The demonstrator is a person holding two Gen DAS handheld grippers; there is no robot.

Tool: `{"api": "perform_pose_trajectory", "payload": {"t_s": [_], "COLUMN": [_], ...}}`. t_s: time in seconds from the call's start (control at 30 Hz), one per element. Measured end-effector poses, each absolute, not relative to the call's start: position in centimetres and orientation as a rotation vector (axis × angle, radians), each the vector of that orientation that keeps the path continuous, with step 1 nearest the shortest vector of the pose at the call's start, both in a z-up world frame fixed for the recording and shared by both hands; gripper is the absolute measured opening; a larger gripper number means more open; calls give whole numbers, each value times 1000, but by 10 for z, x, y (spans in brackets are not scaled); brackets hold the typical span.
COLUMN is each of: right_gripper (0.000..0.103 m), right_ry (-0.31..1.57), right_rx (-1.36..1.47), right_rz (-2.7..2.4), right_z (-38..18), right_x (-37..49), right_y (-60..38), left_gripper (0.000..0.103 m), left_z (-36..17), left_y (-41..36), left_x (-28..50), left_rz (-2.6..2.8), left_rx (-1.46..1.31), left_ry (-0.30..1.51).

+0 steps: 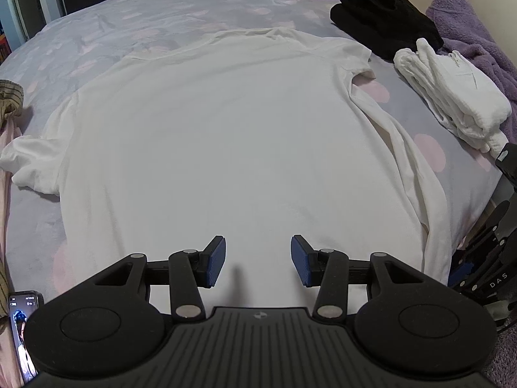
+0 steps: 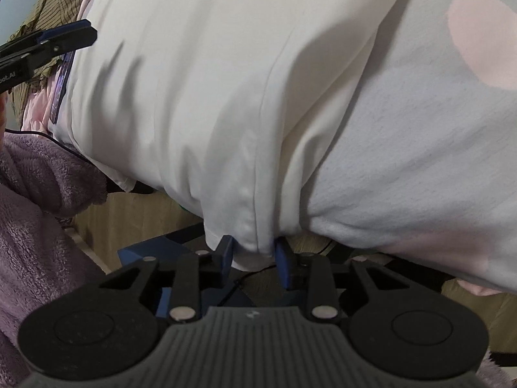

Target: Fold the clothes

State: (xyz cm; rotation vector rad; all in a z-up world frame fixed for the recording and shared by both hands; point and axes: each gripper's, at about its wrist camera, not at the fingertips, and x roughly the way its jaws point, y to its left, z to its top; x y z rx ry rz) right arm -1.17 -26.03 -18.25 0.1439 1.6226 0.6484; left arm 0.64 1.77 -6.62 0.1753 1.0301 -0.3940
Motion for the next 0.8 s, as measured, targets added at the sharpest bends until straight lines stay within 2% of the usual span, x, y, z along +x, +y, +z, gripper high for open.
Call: {"api": "perform_pose_trajectory", "payload": {"t_s": [0.23, 0.5, 0.8], "right_gripper": [8, 6, 5], "right_ry": [1606, 1557, 1527], "right_rx": [197, 154, -78], "right_rz": [698, 670, 457], "right_z": [-168, -119, -44], "right_x": [-17, -23, -17], "right_y": [-263, -281, -343], "left_gripper": [43, 43, 43], "left_z": [-67, -53, -26], "left_y": [16, 24, 55], "left_x": [4, 2, -3], "left_rz": [-404, -409, -384], "left_rx": [195, 191, 203], "left_ry": [1030, 1004, 1002]}}
